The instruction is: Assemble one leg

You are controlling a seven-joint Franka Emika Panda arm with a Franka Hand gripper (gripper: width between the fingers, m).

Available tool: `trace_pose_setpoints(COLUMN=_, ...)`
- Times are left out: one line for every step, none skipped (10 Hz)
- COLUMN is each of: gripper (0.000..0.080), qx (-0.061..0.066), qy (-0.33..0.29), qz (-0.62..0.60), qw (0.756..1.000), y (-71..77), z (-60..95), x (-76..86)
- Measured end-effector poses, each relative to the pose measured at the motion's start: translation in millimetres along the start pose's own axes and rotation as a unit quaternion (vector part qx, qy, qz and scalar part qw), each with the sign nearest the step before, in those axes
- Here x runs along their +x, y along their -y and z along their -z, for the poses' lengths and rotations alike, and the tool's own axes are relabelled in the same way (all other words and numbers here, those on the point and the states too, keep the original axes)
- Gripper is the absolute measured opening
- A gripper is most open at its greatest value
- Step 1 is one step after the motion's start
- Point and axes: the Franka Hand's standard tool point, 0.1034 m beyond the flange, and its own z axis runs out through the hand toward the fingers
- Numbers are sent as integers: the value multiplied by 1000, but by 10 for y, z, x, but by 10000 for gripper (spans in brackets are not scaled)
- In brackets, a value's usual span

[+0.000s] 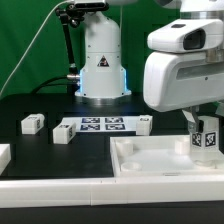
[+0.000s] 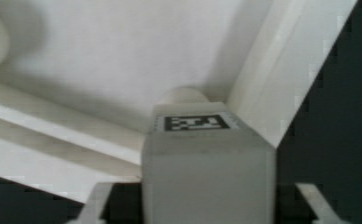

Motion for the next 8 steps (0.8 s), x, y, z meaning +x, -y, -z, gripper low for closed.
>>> trace_pose_setpoints(gripper=296, qx=0, qy=0, qz=-22, qw=1000, y=6, z=-3, x=-1)
trace_pose_setpoints(gripper=296, qx=-2, qy=2, qz=-52, qw=999, y=18, z=-6, x=-3)
trace_pose_setpoints(gripper=296, qx=-3, qy=2, qz=-128, qw=992, y=21, z=-6, x=1)
trace_pose_setpoints(gripper=296, qx=-5, qy=2, qz=-191, qw=981, y=21, z=-8, x=6)
trace_pose_setpoints(gripper=297, qx=-6, qy=0, qz=-244, qw=970, y=18, z=-11, x=13)
trace_pose_setpoints(gripper=297, qx=-8, qy=-2, qz=-300, qw=954, y=16, z=-13, x=17)
trace_pose_setpoints(gripper=297, qx=-10, qy=-7, qz=-348, qw=938, y=7, z=-17, x=25)
trace_pose_setpoints(gripper=297, qx=-9, qy=-8, qz=-398, qw=917, y=-1, z=-17, x=25)
